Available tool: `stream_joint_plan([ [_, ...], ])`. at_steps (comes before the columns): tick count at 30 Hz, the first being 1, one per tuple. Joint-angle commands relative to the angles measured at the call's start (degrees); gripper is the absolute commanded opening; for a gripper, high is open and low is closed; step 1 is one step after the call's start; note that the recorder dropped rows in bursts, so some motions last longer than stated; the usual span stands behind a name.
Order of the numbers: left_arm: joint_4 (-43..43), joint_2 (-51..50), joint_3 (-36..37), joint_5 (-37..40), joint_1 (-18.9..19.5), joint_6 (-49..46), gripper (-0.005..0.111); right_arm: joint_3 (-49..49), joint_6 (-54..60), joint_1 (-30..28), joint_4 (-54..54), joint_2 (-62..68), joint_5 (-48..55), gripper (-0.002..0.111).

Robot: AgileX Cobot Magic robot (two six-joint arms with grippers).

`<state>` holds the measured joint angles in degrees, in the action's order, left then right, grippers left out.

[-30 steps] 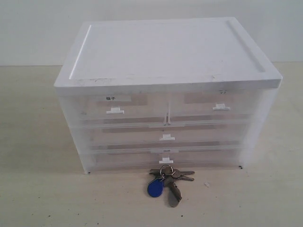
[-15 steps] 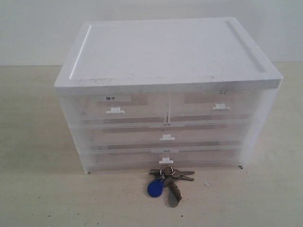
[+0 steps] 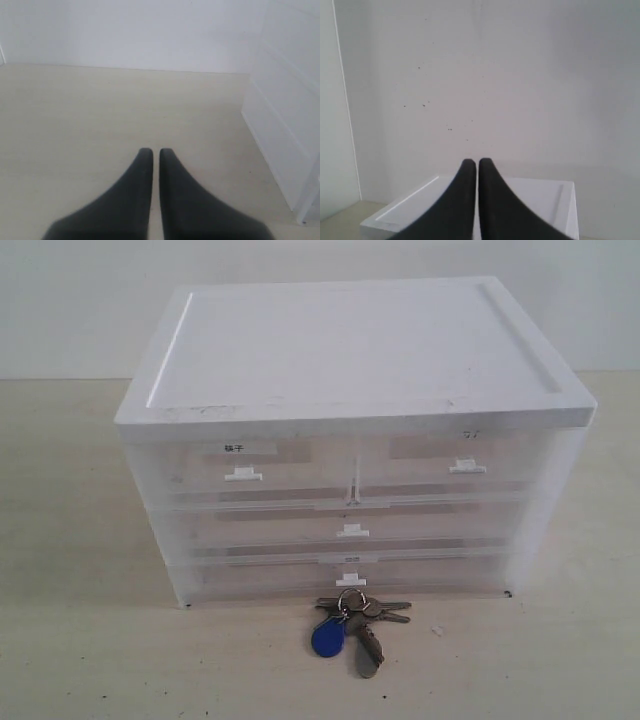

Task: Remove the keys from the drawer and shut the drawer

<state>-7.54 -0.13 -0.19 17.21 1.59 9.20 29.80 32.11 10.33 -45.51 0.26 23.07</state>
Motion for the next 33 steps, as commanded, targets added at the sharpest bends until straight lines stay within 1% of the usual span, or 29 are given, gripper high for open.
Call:
stream_joint_plan([
  [1,0.2,0.1,0.2,0.0,0.1,-0.2,0.005,-0.2,-1.6,-2.0,-0.3,-0.3,-1.0,0.000],
  [7,0.2,0.1,0.2,0.0,0.1,-0.2,0.005,-0.2,-1.2,-7.0,-0.3,-0.3,-0.7,0.000],
  [10,0.2,0.1,0.2,0.0,0.1,-0.2,0.005,-0.2,-0.1,-8.7,-0.3,-0.3,1.5,0.000],
  [13,0.2,0.1,0.2,0.0,0.1,-0.2,0.005,-0.2,4.1,-8.7,-0.3,-0.3,2.9,0.000],
  [20,0.2,0.1,0.2,0.0,0.1,-0.2,0.005,-0.9,7.2,-8.7,-0.2,-0.3,3.1,0.000],
  [25,0.2,0.1,0.2,0.0,0.1,-0.2,0.005,-6.5,7.8,-8.7,-0.2,-0.3,0.0,0.000],
  [33,0.2,0.1,0.2,0.0,0.1,-0.2,0.005,-15.2,2.6,-8.7,-0.2,-0.3,-4.2,0.000],
])
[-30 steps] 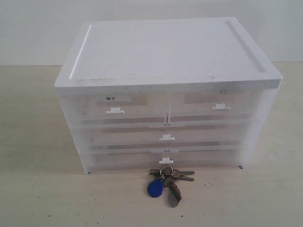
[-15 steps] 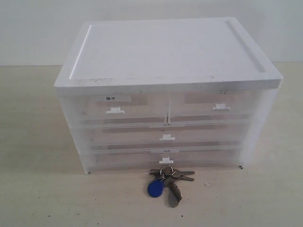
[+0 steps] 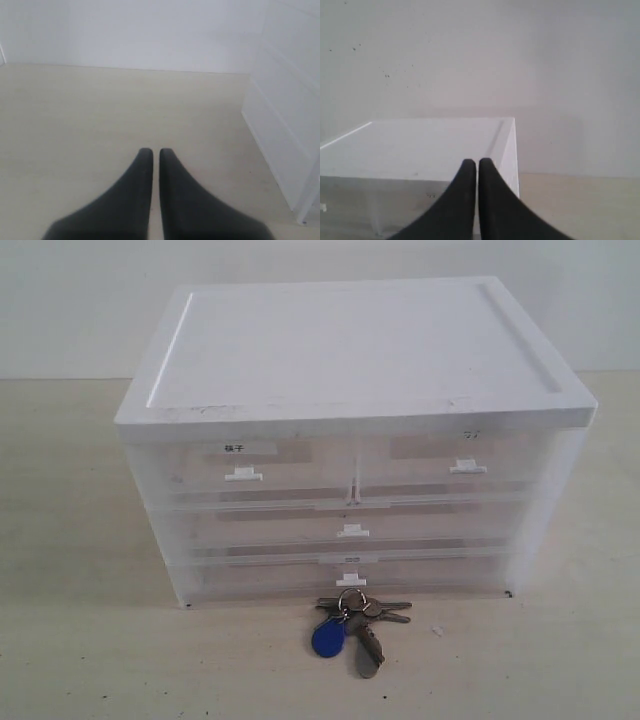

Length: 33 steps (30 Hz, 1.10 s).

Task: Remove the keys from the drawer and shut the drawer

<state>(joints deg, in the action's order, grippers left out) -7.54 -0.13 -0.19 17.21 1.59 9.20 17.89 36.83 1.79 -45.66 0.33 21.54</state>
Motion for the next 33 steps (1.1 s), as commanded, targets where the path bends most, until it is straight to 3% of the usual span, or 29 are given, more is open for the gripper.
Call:
stream_joint_plan([
  [1,0.2,0.1,0.2,0.0,0.1,-0.2,0.005,-3.8,-2.8,-0.1,-0.1,-0.3,-2.9,0.000],
  [7,0.2,0.1,0.2,0.0,0.1,-0.2,0.005,-4.5,-12.3,-0.1,-0.1,-0.3,-2.6,0.000],
  [33,0.2,0.1,0.2,0.0,0.1,-0.2,0.005,-4.8,-12.3,-0.1,-0.2,-0.3,-2.7,0.000],
])
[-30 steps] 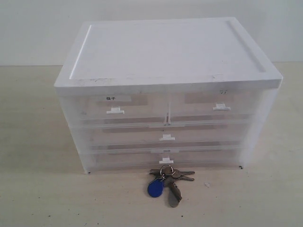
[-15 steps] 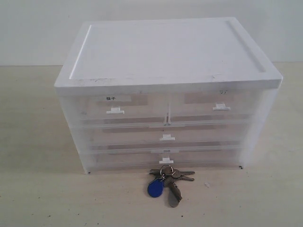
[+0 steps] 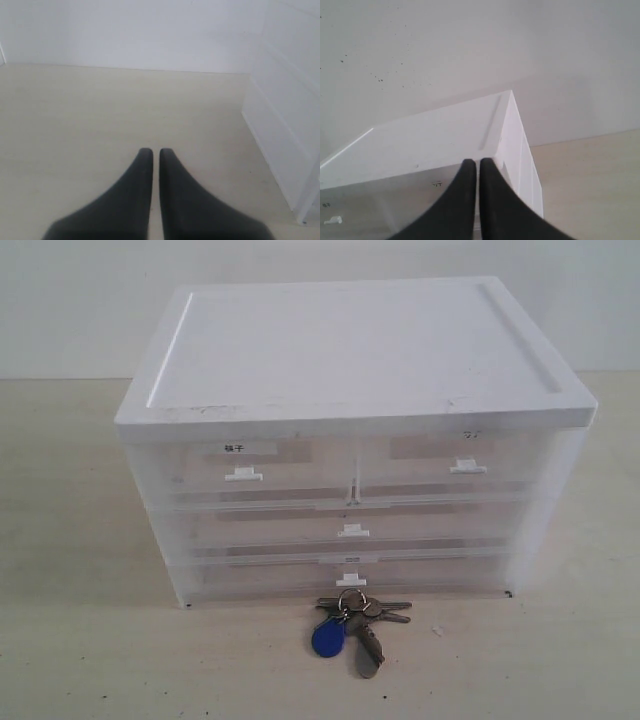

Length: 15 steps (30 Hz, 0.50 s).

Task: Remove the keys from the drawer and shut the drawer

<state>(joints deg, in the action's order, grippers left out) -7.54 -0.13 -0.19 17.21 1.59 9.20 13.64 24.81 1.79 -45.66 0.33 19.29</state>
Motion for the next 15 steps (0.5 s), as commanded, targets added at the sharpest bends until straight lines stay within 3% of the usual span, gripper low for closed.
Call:
stream_joint_plan([
  [1,0.2,0.1,0.2,0.0,0.1,-0.2,0.005,-1.0,-0.3,-0.1,-0.2,-0.3,-0.6,0.000],
  [5,0.2,0.1,0.2,0.0,0.1,-0.2,0.005,-2.4,-0.3,-0.1,2.3,-0.3,-1.1,0.000],
  [9,0.2,0.1,0.2,0.0,0.1,-0.2,0.005,-5.2,-0.3,-0.1,20.1,-0.3,-1.2,0.000],
  [15,0.2,0.1,0.2,0.0,0.1,-0.2,0.005,-11.5,-0.3,-0.1,34.8,-0.3,-1.5,0.000],
])
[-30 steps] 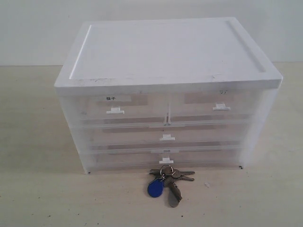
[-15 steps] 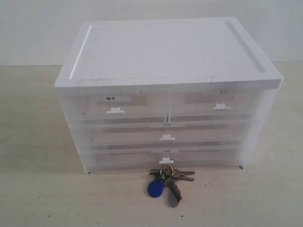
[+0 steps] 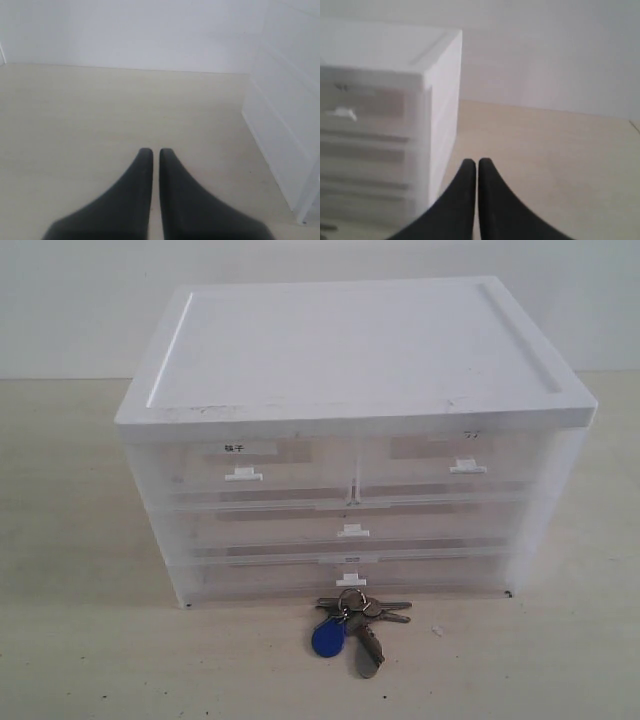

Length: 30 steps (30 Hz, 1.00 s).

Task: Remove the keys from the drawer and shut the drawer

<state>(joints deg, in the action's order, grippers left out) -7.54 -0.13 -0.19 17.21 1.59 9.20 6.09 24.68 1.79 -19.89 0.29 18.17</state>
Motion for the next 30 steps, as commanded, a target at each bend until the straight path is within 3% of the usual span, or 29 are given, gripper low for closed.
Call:
stream_joint_plan([
  [1,0.2,0.1,0.2,0.0,0.1,-0.2,0.005,-5.2,-0.2,-0.1,9.5,-0.3,-0.3,0.000],
  [9,0.2,0.1,0.2,0.0,0.1,-0.2,0.005,-6.1,-0.7,-0.1,11.2,-0.3,0.2,0.000],
  [16,0.2,0.1,0.2,0.0,0.1,-0.2,0.005,-6.1,-1.2,-0.1,22.4,-0.3,0.2,0.000],
  [30,0.2,0.1,0.2,0.0,0.1,-0.2,0.005,-6.1,-5.3,-0.1,21.5,-0.3,0.6,0.000],
])
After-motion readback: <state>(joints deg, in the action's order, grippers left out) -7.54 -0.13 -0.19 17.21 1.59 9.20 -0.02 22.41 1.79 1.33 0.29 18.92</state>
